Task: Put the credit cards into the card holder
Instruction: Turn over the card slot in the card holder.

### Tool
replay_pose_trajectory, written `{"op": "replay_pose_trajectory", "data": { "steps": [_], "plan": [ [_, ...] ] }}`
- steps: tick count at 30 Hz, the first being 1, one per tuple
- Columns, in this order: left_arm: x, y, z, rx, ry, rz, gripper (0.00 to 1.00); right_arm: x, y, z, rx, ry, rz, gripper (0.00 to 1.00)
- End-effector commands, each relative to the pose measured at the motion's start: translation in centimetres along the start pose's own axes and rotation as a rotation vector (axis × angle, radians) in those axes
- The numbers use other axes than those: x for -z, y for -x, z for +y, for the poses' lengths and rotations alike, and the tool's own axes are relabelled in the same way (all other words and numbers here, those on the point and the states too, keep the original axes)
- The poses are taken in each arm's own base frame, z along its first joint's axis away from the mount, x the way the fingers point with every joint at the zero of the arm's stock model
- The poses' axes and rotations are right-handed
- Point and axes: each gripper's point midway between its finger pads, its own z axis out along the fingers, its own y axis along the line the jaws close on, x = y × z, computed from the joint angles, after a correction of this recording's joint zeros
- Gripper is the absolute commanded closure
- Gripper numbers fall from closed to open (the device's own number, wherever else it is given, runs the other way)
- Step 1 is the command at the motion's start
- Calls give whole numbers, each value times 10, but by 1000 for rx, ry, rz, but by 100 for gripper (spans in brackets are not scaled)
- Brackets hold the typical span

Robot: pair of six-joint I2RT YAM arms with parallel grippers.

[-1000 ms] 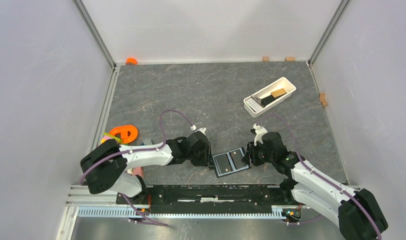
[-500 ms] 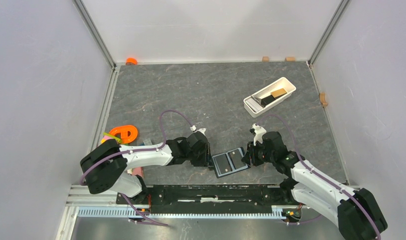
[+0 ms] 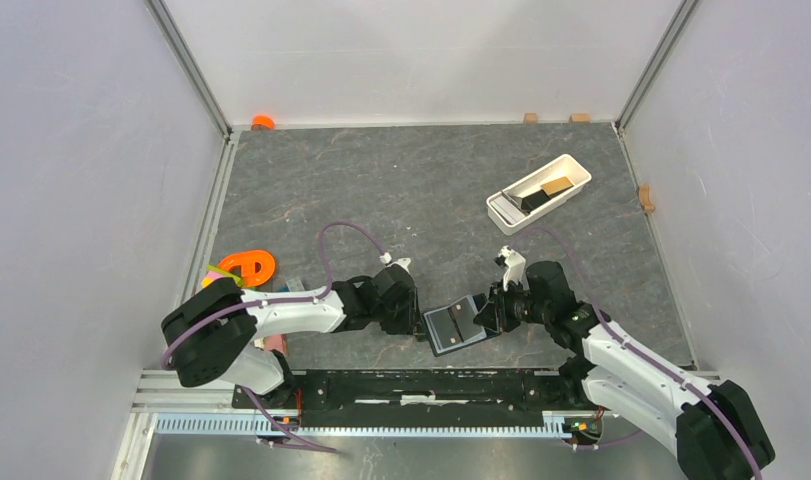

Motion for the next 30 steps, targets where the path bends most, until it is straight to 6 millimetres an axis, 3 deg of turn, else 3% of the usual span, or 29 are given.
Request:
{"op": "replay_pose_trajectory", "data": {
  "steps": [1,8,20,30],
  "plan": [
    [-4,-3,-7,8,-33,9,66,1,19,23,64,106,-43,78],
    [-7,-2,-9,11,-45,7,67,0,23,43,118,148,-42,75],
    [-3,2,-8,18,-45,-19,67,-12,8,54,120,182,-11,69],
    [21,14,-4,-9,-20,-72,46,-20,2,72,144,220,23,54]
  ]
}}
